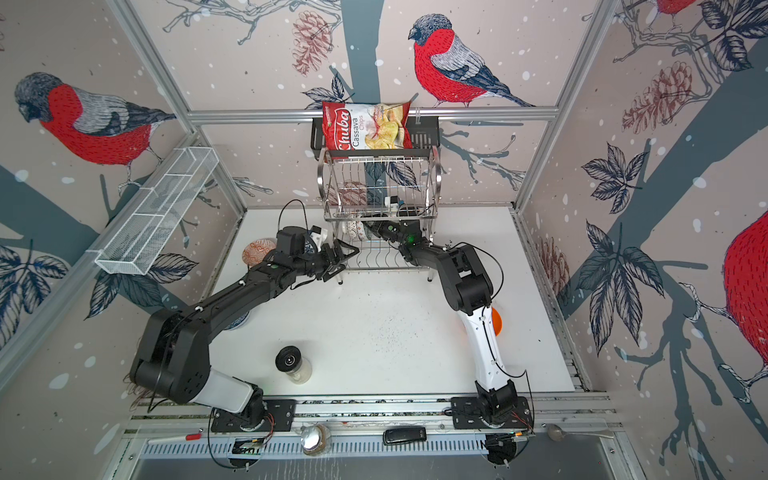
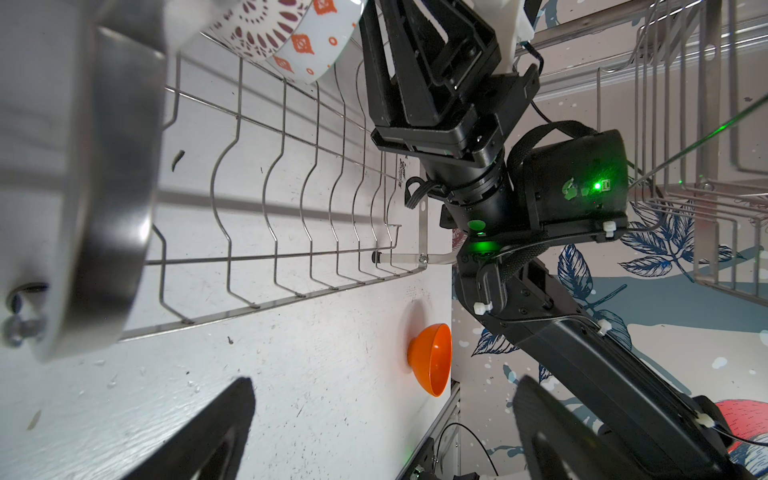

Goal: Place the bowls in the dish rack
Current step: 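Settle the green-patterned bowl in the rack and open the right gripper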

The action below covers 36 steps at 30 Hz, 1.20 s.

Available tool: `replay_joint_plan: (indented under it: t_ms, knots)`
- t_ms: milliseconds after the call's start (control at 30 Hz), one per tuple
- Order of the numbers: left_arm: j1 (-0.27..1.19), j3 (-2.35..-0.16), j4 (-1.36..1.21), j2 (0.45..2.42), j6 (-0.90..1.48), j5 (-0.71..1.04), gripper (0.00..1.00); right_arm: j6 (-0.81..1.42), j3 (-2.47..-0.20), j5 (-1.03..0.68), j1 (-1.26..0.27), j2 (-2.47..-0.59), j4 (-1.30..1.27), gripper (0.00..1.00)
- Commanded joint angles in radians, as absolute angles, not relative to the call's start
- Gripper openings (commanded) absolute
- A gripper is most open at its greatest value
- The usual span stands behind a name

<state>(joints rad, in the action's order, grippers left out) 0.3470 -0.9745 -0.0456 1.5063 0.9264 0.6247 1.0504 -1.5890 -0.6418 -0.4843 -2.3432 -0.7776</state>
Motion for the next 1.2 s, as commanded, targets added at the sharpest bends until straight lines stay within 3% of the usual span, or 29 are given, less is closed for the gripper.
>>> replay_joint_plan:
  t_ms: [0,1167]
  knots:
    - [0.347,-0.973,-0.060,1.499,0.913,0.626,0.97,1.057,-1.569,-0.630,-0.486,-2.319,-0.828,0.19]
    - [0.346,-0.985,-0.051,1.534,0.893,0.650,0.97,1.120,-1.412,-0.577,-0.509,-2.243,-0.935,0.33]
